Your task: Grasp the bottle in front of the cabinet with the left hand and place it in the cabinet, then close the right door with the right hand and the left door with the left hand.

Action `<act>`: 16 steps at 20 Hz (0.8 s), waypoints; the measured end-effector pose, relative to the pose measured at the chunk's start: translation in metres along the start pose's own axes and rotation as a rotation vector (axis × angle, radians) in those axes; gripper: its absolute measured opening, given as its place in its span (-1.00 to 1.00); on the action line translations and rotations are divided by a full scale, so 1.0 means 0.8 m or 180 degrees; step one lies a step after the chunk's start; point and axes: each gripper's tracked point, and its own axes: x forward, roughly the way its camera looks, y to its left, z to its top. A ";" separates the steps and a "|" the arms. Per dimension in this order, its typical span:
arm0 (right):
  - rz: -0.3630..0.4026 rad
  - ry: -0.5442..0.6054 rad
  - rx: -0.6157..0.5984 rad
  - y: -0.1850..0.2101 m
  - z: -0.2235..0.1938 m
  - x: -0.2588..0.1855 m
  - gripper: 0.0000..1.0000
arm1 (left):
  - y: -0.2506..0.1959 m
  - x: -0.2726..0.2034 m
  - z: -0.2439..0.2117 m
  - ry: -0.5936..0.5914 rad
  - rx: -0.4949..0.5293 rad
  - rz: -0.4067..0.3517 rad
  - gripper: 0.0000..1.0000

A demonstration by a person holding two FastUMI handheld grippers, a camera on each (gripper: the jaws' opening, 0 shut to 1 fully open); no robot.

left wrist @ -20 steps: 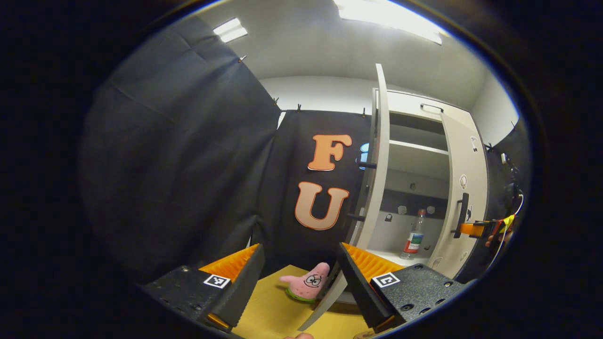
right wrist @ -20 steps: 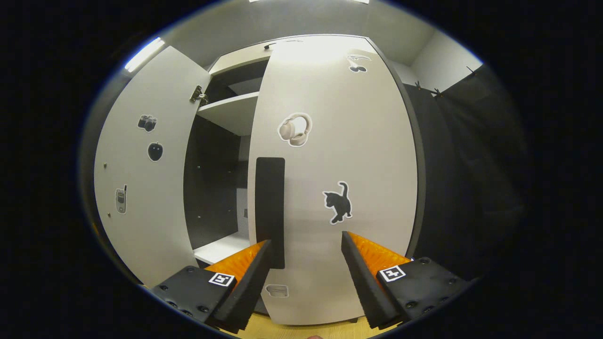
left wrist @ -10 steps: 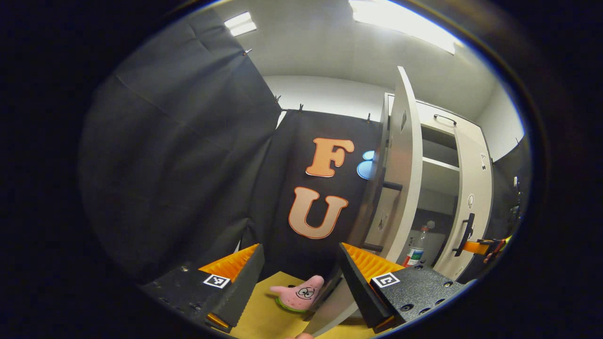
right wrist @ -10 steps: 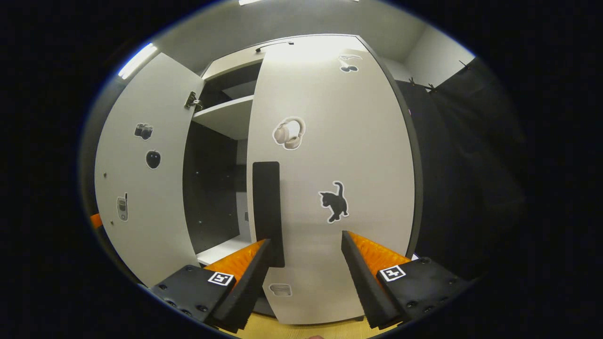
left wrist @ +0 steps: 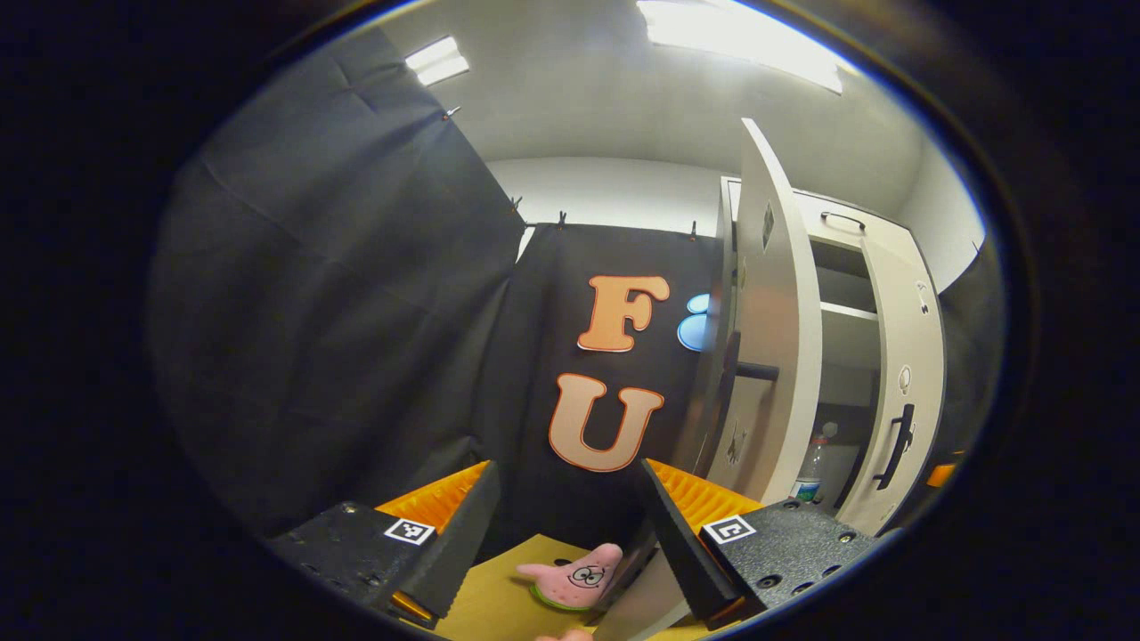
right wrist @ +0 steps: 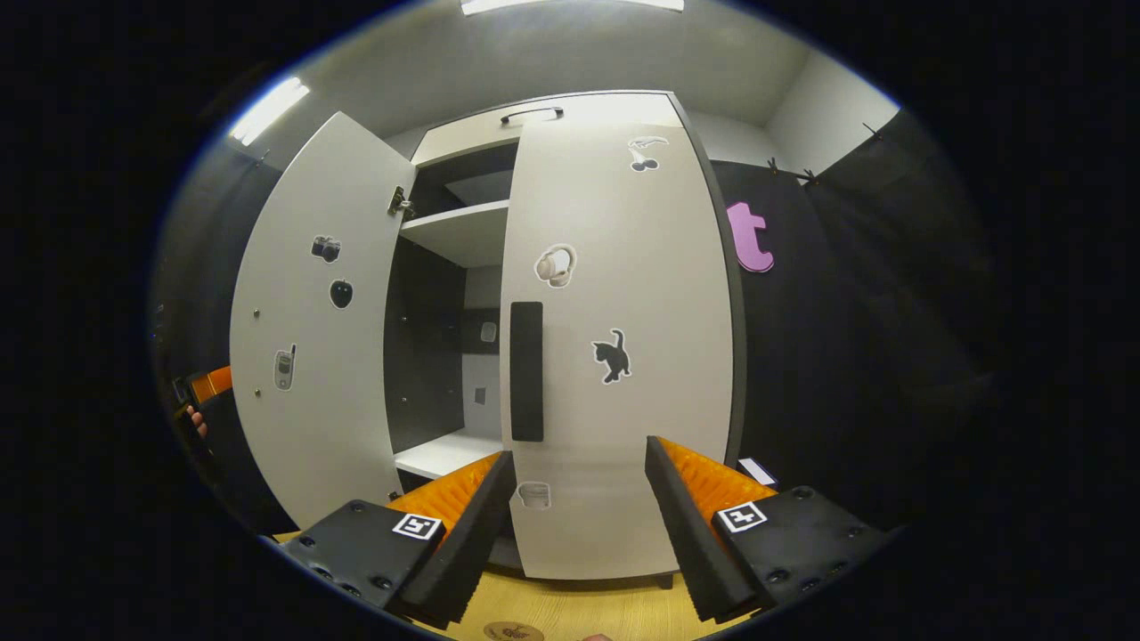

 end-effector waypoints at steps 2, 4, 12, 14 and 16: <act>-0.0056 -0.0002 0.0057 -0.008 -0.009 -0.014 0.92 | -0.006 0.001 0.003 -0.0056 0.0060 0.0013 0.87; -0.0072 -0.0002 0.0113 -0.014 -0.018 -0.026 0.92 | -0.015 -0.003 0.002 -0.0054 0.0142 -0.0062 0.86; -0.0183 0.0023 0.0117 -0.049 -0.027 -0.068 0.92 | -0.099 -0.026 -0.007 0.0032 0.0088 -0.0523 0.83; -0.0227 0.0037 0.0104 -0.057 -0.028 -0.078 0.92 | -0.126 -0.031 -0.013 0.0054 0.0067 -0.0644 0.82; -0.0260 0.0063 0.0123 -0.062 -0.029 -0.087 0.92 | -0.151 -0.033 -0.020 0.0076 0.0041 -0.0758 0.82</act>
